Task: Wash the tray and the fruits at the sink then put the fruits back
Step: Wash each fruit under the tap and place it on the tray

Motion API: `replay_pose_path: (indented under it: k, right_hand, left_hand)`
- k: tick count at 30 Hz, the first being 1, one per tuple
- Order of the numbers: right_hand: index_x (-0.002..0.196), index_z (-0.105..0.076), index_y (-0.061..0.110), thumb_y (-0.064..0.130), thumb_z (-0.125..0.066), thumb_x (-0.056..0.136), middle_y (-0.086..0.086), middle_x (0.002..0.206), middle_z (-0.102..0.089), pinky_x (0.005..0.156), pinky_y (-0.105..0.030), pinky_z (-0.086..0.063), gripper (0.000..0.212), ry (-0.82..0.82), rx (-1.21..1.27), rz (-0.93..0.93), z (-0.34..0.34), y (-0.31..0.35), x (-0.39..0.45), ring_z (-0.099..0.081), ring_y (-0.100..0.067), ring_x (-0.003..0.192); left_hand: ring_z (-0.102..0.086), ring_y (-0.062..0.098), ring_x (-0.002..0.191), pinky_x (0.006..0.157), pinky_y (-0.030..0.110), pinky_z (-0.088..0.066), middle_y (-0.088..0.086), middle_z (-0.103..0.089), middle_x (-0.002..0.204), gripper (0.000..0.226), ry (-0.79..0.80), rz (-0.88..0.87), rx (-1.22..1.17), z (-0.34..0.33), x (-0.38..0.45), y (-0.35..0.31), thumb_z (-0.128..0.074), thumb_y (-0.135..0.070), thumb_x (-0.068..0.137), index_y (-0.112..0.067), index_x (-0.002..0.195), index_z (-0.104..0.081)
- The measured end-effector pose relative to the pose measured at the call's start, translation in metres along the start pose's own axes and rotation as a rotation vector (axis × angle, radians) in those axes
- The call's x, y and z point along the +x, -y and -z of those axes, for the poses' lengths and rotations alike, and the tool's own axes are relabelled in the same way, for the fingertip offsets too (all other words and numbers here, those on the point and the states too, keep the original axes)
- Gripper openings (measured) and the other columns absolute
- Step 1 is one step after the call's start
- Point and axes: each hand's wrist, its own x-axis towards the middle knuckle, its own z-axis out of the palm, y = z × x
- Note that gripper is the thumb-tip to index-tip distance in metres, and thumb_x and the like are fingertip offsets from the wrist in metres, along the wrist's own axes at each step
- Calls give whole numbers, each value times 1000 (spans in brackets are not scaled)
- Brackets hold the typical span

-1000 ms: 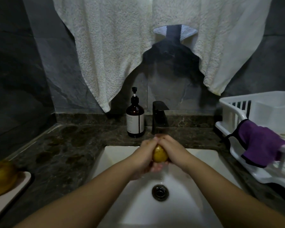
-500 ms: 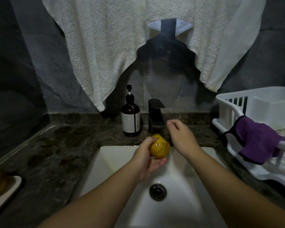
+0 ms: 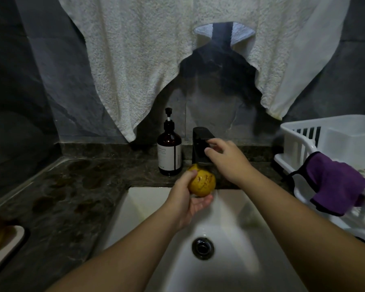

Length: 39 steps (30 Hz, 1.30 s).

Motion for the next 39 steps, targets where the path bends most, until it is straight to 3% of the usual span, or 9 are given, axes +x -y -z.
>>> replay_pose_path:
  k: [10, 15, 20, 24, 28, 30, 33, 35, 39]
  right_hand:
    - [149, -43, 40, 43, -53, 100, -7, 143, -43, 97, -30, -34, 50, 62, 38, -25, -3, 3, 3, -47, -25, 129]
    - [148, -42, 41, 38, -55, 99, -1, 126, -42, 97, -30, -34, 51, 66, 35, -33, -1, 10, 4, -49, -25, 122]
    - [148, -41, 41, 41, -50, 102, 2, 129, -43, 93, -31, -37, 47, 91, 75, -30, 2, 13, -4, -48, -18, 116]
    - [120, -58, 31, 36, -44, 105, -3, 117, -64, 100, -52, -49, 21, -117, 316, -207, 0, 5, -20, -60, -27, 112]
    - [101, -59, 31, 48, -42, 105, 1, 98, -64, 67, -33, -44, 24, -86, 127, -321, -3, -6, -48, -61, -17, 89]
    - [108, -61, 26, 70, -37, 98, -2, 99, -67, 59, -29, -42, 52, 106, 208, -476, -8, -6, -60, -62, -17, 78]
    - [90, -71, 13, 87, -41, 84, -13, 89, -71, 42, -21, -40, 80, 477, 520, -759, -19, -3, -71, -59, -14, 53]
    - [90, -70, 8, 79, -48, 88, -15, 73, -69, 40, -19, -41, 75, 485, 622, -790, -28, -5, -73, -58, -14, 46]
    - [127, -53, 18, 65, -44, 97, -14, 67, -65, 46, -24, -41, 57, 261, 589, -630, -39, -11, -77, -62, -22, 52]
  left_hand:
    - [-74, 26, 60, 59, 32, -64, 21, -69, 102, 34, 20, 22, -2, -2, 0, 2, -66, -37, 97, -11, 118, -61]
    - [-74, 27, 61, 56, 31, -62, 21, -69, 101, 32, 28, 32, 16, -3, -1, 2, -65, -36, 97, -12, 118, -62]
    - [-74, 27, 62, 60, 32, -64, 20, -70, 100, 30, 30, 50, 27, -2, -1, 3, -65, -36, 97, -13, 116, -62]
    - [-69, 25, 66, 53, 28, -60, 19, -70, 106, 38, 12, 68, 83, -1, -1, 3, -65, -39, 96, -13, 124, -60]
    - [-64, 20, 62, 52, 25, -55, 16, -70, 95, 48, -5, 99, 201, 2, 1, 4, -64, -47, 95, -11, 126, -60]
    - [-63, 18, 60, 56, 27, -51, 12, -70, 87, 43, -33, 33, 329, 5, 3, 6, -62, -50, 96, -15, 121, -62]
    - [-70, 21, 77, 61, 30, -53, 8, -70, 103, 42, -70, -181, 666, 11, 10, 10, -60, -56, 97, -25, 125, -57]
    - [-72, 24, 84, 64, 33, -55, 7, -71, 107, 49, -51, -179, 755, 11, 8, 12, -57, -65, 95, -29, 127, -54]
    - [-61, 20, 56, 51, 26, -45, 12, -67, 75, 71, -8, 6, 658, 3, 9, 16, -40, -75, 94, -14, 126, -57]
